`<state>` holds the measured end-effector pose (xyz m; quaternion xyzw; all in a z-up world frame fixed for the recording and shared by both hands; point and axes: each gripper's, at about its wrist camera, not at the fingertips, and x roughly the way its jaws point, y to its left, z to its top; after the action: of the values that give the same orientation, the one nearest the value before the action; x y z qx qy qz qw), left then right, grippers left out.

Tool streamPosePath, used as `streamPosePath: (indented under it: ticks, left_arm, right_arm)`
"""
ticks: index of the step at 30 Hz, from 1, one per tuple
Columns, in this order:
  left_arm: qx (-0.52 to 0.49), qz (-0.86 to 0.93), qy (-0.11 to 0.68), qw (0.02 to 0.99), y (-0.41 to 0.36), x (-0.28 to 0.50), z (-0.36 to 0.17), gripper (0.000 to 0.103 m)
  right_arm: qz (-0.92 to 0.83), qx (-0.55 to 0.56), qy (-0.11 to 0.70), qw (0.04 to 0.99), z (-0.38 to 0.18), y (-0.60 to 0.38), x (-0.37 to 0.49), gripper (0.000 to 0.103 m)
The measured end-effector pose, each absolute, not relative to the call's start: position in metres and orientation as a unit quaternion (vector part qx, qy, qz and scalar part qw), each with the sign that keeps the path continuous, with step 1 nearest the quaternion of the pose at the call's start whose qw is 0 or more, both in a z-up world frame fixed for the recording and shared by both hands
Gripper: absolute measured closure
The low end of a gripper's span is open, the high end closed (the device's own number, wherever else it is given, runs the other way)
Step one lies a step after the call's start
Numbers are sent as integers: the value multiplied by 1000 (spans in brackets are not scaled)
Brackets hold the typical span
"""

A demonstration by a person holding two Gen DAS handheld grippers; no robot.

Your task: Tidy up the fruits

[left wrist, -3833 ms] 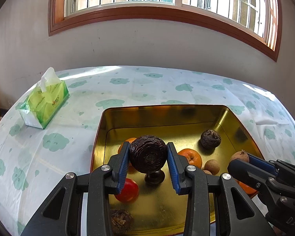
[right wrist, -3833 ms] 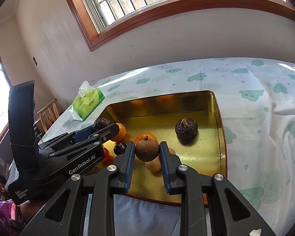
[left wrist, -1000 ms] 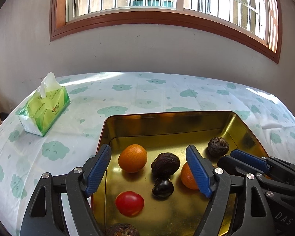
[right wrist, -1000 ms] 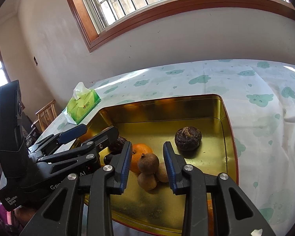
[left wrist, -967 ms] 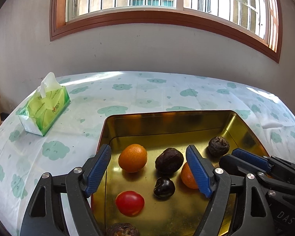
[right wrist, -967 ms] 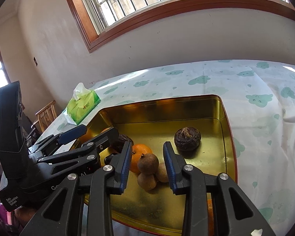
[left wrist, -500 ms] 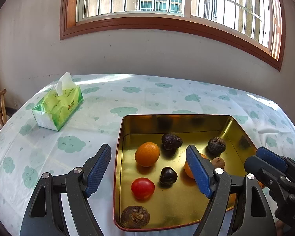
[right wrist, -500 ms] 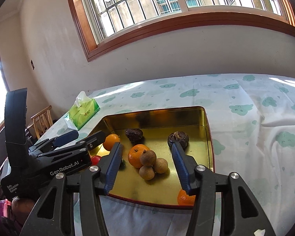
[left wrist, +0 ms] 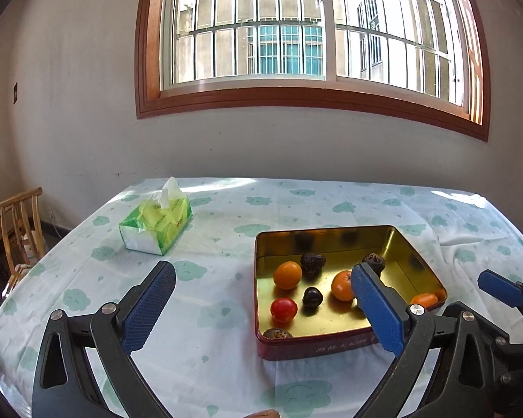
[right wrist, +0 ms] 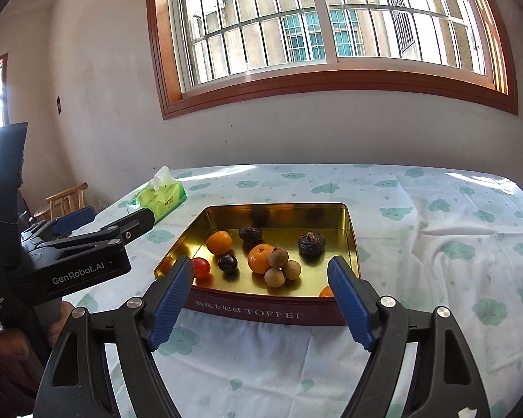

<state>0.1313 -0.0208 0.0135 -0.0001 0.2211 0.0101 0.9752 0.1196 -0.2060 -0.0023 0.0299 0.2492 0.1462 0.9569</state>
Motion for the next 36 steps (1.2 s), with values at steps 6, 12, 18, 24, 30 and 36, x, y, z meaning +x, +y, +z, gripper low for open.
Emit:
streamPosePath:
  ticks: [6, 12, 18, 24, 30, 36]
  left_arm:
    - [-1, 7, 201, 979, -19, 103, 33, 1]
    - [-17, 1, 189, 982, -11, 83, 45, 1]
    - [-22, -2, 182, 983, -3, 67, 51, 1]
    - [-35, -7, 184, 982, 5, 56, 52, 1]
    - [-36, -9, 187, 982, 9, 46, 51, 1]
    - [-35, -11, 186, 982, 12, 37, 52, 1]
  right_arm:
    - [143, 22, 233, 962, 10, -203, 92, 23]
    - [129, 14, 213, 968, 22, -198, 70, 17]
    - [123, 5, 199, 972, 31, -189, 54, 13]
    - [123, -5, 190, 974, 36, -181, 40, 12]
    - [118, -8, 186, 975, 39, -179, 29, 10]
    - [119, -17, 186, 975, 40, -173, 21, 10]
